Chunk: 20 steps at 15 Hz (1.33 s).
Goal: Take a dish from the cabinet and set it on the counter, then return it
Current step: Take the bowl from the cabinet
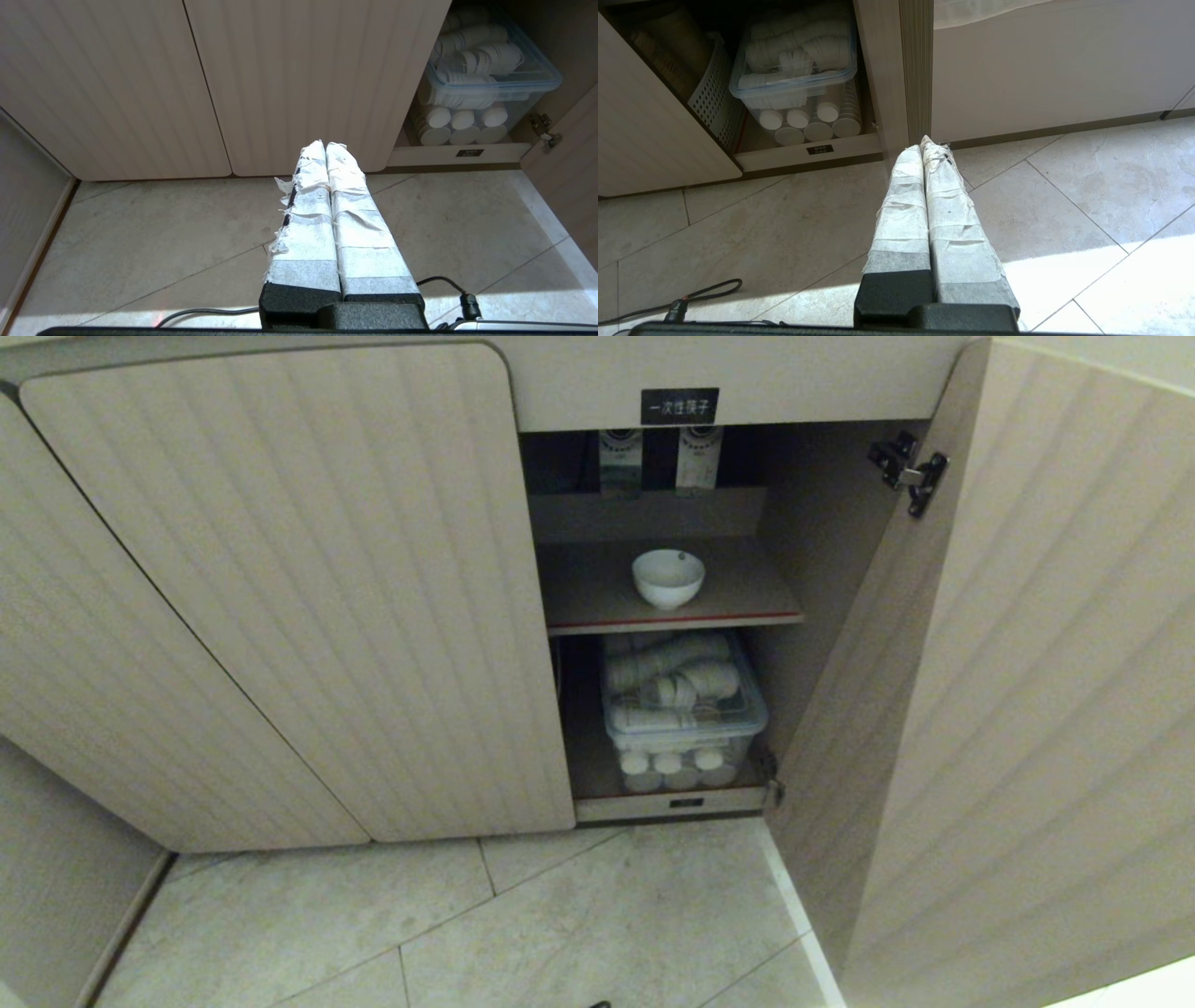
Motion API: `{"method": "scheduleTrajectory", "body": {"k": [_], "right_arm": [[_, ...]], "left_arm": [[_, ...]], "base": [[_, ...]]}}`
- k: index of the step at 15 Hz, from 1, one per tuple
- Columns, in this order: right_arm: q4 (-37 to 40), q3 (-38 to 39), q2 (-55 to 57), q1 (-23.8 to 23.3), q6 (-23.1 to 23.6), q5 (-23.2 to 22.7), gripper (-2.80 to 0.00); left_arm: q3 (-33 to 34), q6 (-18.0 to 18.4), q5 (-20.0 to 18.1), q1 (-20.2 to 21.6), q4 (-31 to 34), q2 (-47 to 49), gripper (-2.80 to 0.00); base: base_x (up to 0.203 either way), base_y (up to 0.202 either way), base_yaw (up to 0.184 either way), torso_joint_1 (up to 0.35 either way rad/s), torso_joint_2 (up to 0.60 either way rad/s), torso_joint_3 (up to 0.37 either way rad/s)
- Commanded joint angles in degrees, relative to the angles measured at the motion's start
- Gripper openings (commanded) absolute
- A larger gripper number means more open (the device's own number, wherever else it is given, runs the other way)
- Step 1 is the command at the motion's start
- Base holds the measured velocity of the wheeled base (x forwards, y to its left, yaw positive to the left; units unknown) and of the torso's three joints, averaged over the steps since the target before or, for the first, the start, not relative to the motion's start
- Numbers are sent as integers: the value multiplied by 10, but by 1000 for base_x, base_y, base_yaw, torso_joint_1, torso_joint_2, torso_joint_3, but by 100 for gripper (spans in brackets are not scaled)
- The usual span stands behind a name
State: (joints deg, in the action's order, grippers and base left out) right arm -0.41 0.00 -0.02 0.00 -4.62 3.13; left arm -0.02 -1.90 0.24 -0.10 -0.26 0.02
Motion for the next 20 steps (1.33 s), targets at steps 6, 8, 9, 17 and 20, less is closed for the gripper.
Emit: {"method": "scheduleTrajectory", "body": {"k": [6,8,9,17,20], "right_arm": [[0,0,0,0,0,0,-280],[0,0,0,0,0,0,-280],[0,0,0,0,0,0,-280],[0,0,0,0,0,0,-280],[0,0,0,0,0,0,-280]], "left_arm": [[-1,0,0,0,0,0,-280],[0,0,0,0,0,0,-280],[-1,1,0,0,0,0,-280],[0,0,1,0,0,0,-280],[0,0,1,0,0,0,-280]], "base": [[0,0,0,0,0,0],[0,0,0,0,0,0],[0,0,0,0,0,0],[0,0,0,0,0,0],[0,0,0,0,0,0]]}}
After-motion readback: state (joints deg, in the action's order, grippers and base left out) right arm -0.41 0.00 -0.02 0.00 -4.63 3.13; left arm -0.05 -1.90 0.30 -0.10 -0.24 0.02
